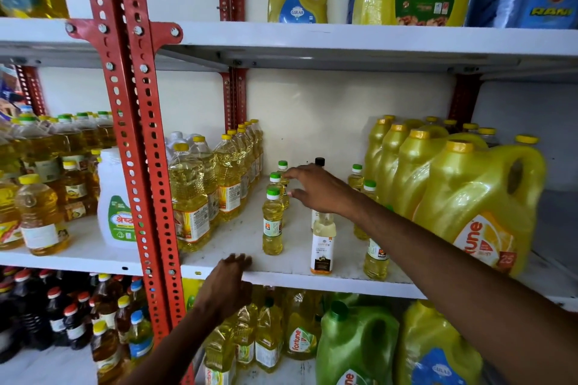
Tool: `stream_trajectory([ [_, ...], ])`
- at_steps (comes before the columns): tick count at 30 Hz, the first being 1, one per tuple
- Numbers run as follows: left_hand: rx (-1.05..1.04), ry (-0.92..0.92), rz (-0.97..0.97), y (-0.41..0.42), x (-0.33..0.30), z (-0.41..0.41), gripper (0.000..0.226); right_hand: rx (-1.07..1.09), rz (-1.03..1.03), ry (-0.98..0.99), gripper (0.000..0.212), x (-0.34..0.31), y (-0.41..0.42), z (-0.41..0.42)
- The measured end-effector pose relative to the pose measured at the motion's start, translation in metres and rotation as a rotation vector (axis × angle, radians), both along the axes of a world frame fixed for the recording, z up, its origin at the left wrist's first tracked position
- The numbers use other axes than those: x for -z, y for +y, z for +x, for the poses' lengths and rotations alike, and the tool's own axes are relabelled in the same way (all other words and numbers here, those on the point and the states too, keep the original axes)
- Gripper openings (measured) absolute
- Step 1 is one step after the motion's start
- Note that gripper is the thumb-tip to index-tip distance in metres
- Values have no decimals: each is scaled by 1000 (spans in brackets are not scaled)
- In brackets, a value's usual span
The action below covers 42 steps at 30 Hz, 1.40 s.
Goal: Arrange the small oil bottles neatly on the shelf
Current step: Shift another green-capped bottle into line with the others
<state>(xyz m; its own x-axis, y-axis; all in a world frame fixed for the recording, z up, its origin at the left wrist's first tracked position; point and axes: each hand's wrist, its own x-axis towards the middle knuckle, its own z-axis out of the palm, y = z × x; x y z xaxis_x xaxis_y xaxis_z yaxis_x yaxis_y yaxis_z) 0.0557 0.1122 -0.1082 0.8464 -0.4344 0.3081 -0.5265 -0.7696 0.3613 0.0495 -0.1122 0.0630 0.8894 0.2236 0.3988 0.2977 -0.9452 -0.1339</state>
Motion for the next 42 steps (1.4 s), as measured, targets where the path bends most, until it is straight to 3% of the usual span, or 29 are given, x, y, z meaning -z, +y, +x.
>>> stream_trajectory([
  [4,30,41,-28,13,2,3,66,-19,-79,167,52,10,34,38],
  [7,30,59,-81,14,5,8,67,13,-88,239,45,12,41,58],
  [11,26,66,-114,16,8,12,65,26,-4,215,26,11,43,67],
  [17,34,55,-93,15,12,14,66,41,61,128,31,13,45,64],
  [42,41,59,-112,15,6,9,59,-32,22,314,30,2,57,38],
])
